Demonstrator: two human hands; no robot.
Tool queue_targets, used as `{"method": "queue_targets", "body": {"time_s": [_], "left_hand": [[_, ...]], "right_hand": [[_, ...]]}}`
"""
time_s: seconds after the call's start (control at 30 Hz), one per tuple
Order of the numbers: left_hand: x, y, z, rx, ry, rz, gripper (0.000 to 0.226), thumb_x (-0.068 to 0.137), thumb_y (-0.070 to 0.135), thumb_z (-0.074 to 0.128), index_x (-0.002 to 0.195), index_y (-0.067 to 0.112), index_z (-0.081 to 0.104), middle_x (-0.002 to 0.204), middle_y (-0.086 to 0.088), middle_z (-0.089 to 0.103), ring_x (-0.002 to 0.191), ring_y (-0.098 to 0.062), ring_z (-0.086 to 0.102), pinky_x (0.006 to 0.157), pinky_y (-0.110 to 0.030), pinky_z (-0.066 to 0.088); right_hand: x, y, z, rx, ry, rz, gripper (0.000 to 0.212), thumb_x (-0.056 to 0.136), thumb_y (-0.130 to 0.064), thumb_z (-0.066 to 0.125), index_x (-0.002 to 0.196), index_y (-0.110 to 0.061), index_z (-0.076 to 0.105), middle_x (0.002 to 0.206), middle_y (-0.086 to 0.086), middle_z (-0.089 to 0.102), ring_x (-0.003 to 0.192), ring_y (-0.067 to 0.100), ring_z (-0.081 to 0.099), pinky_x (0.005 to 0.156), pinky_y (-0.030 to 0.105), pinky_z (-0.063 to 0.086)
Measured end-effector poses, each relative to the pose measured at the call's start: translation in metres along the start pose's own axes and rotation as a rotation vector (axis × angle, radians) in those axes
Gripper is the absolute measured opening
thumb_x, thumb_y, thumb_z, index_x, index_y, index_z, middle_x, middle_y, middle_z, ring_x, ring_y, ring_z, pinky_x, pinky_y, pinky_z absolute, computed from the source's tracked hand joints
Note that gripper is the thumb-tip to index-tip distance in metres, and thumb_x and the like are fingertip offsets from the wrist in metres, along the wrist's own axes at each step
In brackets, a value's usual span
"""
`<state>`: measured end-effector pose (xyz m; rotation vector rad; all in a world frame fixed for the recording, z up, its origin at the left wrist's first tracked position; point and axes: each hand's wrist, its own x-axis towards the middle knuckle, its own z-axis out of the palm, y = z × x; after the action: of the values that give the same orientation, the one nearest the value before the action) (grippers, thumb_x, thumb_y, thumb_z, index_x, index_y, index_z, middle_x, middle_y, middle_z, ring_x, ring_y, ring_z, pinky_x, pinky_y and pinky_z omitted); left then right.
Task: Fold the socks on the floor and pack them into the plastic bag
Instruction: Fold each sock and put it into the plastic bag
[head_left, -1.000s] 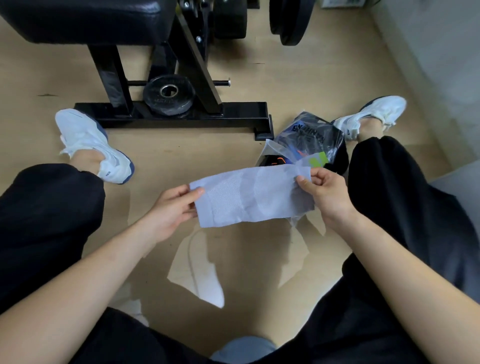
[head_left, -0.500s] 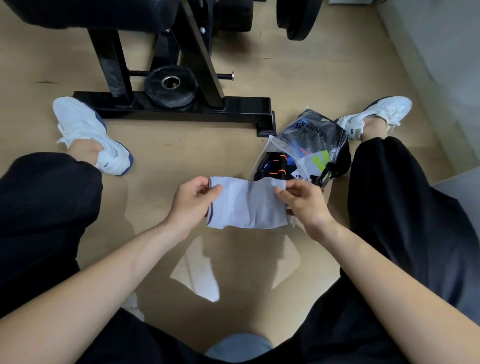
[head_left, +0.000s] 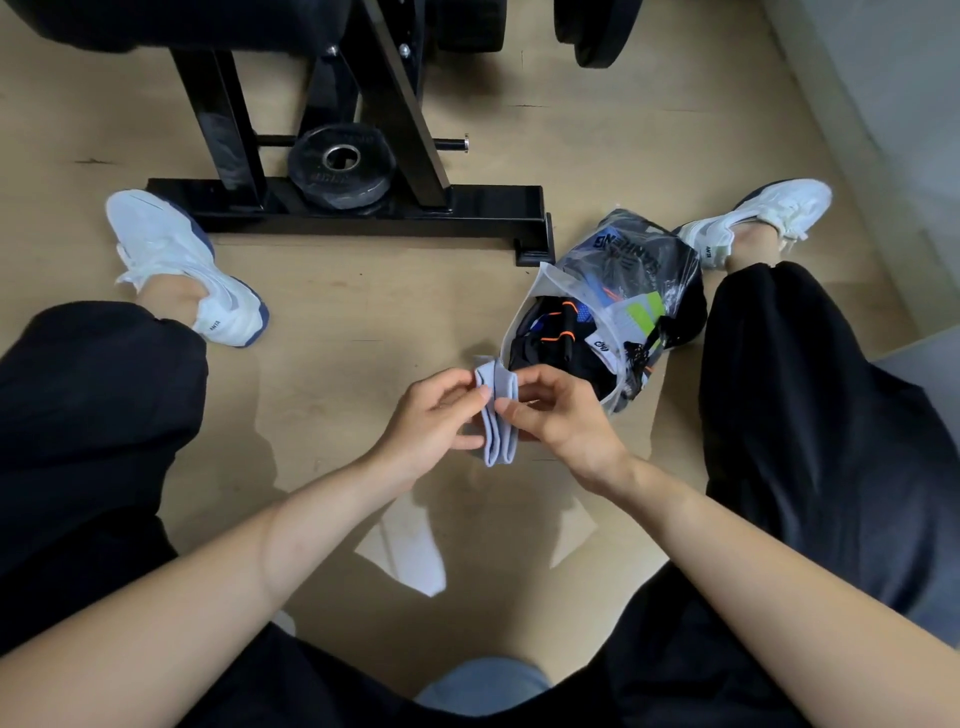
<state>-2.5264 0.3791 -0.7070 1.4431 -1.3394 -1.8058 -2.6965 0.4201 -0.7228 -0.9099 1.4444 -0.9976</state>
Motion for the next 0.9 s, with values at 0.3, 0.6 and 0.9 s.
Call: {"method": "queue_targets", "body": {"time_s": [0.3,0.6,0.9], "left_hand": [[-0.006,0.007,-0.004,0.021,-0.162,0.047,0.038,0.092,0.035,0.056,0.123,0.017,0.069,0.112,-0.006,0.075,0.101,-0.019,0.073,0.083,-0.037,0.060],[0.013,0.006,-0.037,0.488,0.043,0.428,0.056,0.070,0.036,0.079,0.124,0.036,0.063,0.123,0.016,0.057,0.119,-0.004,0.053,0.093,-0.019,0.046],[0.019,-0.003,-0.036,0.305,-0.105,0.190,0.016,0.077,0.019,0.083,0.081,0.016,0.068,0.068,0.009,0.058,0.063,-0.007,0.048,0.059,-0.025,0.038]], "right_hand": [[0.005,0.005,-0.006,-0.242,0.074,-0.131,0.032,0.072,-0.041,0.082,0.089,-0.019,0.066,0.078,0.012,0.067,0.067,0.017,0.057,0.068,0.047,0.053],[0.009,-0.009,-0.036,-0.168,-0.258,-0.122,0.018,0.088,-0.009,0.074,0.105,-0.004,0.069,0.099,0.027,0.066,0.086,0.020,0.063,0.081,0.043,0.052],[0.010,-0.015,-0.045,0.038,-0.235,-0.049,0.015,0.090,0.000,0.067,0.105,-0.005,0.067,0.097,0.007,0.071,0.091,0.019,0.067,0.083,0.033,0.055]]}}
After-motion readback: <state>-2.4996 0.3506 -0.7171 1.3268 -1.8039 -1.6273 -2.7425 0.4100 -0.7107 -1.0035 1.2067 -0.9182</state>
